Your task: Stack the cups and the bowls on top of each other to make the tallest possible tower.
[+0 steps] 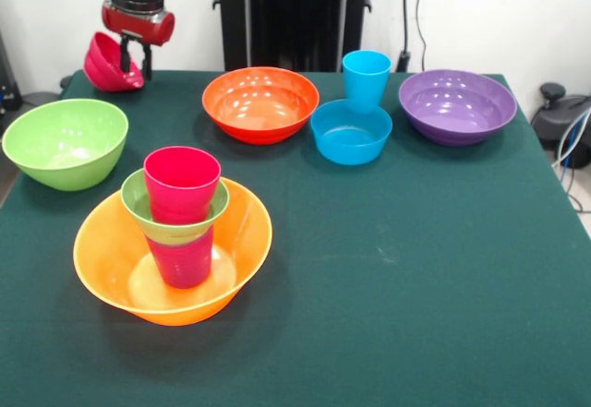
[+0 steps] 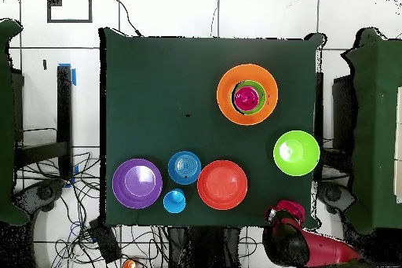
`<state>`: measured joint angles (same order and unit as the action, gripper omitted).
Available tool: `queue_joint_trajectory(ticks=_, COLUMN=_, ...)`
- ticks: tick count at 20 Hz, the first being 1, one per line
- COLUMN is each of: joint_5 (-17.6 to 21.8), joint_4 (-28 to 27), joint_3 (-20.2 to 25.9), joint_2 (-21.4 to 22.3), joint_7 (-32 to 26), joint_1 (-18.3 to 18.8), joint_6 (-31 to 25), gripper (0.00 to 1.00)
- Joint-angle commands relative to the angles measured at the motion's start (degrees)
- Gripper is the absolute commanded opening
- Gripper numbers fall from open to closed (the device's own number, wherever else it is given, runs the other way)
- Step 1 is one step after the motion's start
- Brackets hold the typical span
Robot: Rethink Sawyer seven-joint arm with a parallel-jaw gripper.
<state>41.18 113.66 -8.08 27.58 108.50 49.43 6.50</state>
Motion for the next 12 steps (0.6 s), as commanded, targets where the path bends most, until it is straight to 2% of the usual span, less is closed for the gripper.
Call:
queue_joint_trajectory(ticks=1, joint_5=-0.52, joint_4=-4.28, joint_3=4.09, joint_2=-1.03, joint_7=3.98, joint_1=-1.54, joint_6=-3.21, gripper=1.00)
queue_joint_trajectory(ticks=7, joint_5=-0.97, joint_4=-4.83, joint_3=5.24, joint_2=-0.27, joint_7=3.82, joint_1=-1.25, joint_6=-3.85, gripper=1.00)
queue_joint_trajectory(ticks=11, joint_5=-3.89, joint_4=-5.18, joint_3=3.21, joint_2=0.02, joint_7=6.38, joint_1=-2.36, joint_6=-3.47, gripper=1.00)
queue_joint_trajectory(ticks=12, joint_5=-6.06, joint_4=-5.44, joint_3=1.57, joint_2=-0.63, joint_7=8.22, joint_1=-3.19, joint_6=-3.41, gripper=1.00)
